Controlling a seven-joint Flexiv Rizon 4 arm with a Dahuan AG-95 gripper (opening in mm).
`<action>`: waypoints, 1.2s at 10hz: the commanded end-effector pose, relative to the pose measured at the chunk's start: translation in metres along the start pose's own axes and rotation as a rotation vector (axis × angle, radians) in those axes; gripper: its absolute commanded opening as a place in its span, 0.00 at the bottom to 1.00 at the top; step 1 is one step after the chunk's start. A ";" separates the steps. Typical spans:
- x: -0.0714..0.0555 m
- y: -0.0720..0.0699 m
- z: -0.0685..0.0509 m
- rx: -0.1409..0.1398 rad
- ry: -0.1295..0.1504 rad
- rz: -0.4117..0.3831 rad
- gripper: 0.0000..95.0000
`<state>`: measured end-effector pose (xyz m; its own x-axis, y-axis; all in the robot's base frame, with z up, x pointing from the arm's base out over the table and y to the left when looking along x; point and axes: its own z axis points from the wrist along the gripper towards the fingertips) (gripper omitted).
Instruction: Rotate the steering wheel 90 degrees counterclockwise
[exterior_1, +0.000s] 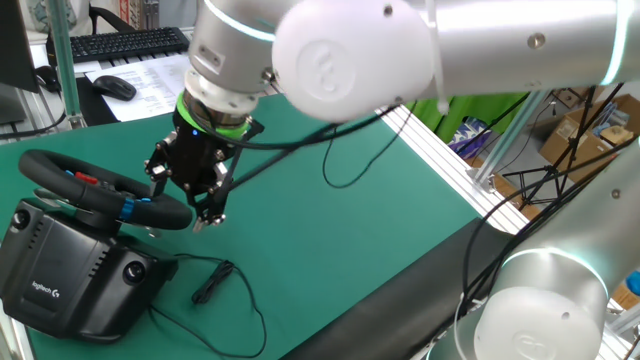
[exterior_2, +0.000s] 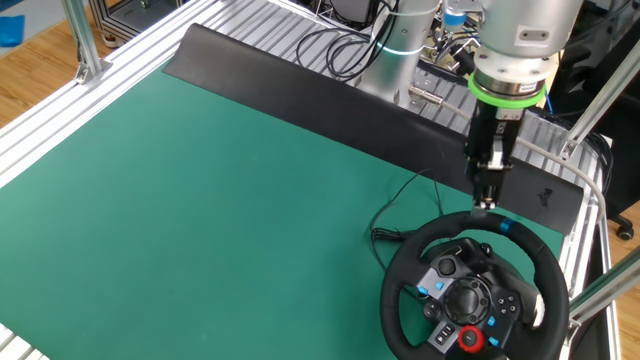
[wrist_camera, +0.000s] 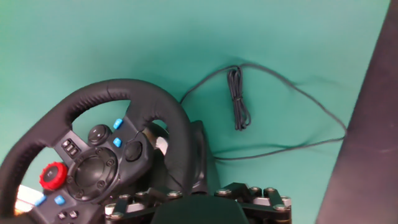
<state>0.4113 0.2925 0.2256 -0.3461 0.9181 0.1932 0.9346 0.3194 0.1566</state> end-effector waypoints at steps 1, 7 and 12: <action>0.001 0.004 0.009 -0.035 0.001 0.049 0.80; 0.003 0.011 0.023 -0.071 -0.009 0.078 0.80; 0.008 0.019 0.032 -0.122 -0.020 0.081 0.20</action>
<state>0.4320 0.3133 0.1984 -0.2461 0.9479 0.2023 0.9446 0.1879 0.2690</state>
